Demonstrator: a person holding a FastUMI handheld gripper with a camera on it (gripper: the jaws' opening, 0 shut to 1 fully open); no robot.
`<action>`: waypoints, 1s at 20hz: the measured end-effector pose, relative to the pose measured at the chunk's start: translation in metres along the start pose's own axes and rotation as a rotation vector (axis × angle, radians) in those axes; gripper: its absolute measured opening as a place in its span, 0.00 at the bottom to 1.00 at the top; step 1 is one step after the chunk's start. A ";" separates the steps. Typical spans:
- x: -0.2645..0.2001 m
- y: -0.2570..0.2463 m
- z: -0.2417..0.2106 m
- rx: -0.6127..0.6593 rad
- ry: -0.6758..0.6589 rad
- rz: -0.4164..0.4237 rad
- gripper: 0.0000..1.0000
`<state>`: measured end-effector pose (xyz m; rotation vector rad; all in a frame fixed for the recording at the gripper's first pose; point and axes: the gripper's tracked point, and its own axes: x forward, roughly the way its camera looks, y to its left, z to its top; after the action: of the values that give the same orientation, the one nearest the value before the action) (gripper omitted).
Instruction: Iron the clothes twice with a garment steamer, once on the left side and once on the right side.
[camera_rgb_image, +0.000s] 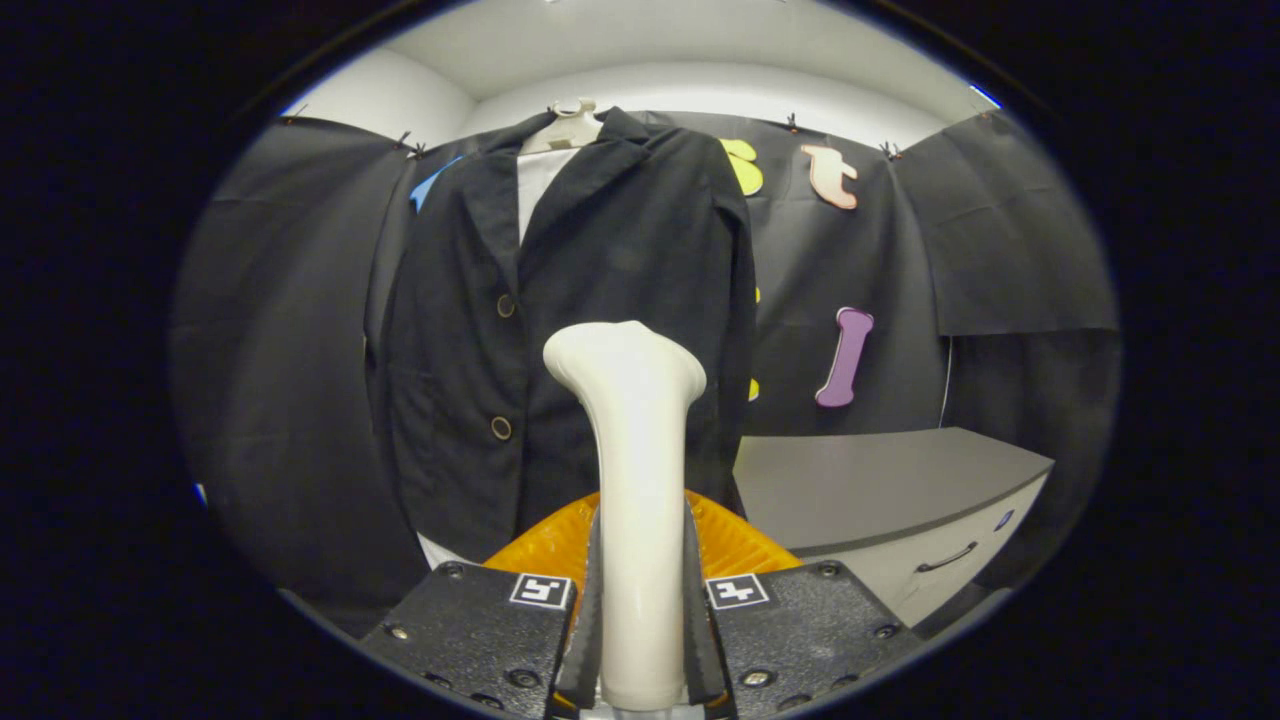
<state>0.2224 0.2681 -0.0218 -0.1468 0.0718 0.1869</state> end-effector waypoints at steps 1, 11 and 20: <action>-0.002 -0.001 -0.012 -0.004 0.021 -0.001 0.36; -0.003 -0.004 -0.109 -0.028 0.203 0.016 0.36; 0.003 -0.003 -0.168 -0.045 0.290 0.017 0.36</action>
<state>0.2157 0.2405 -0.1873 -0.2172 0.3573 0.1836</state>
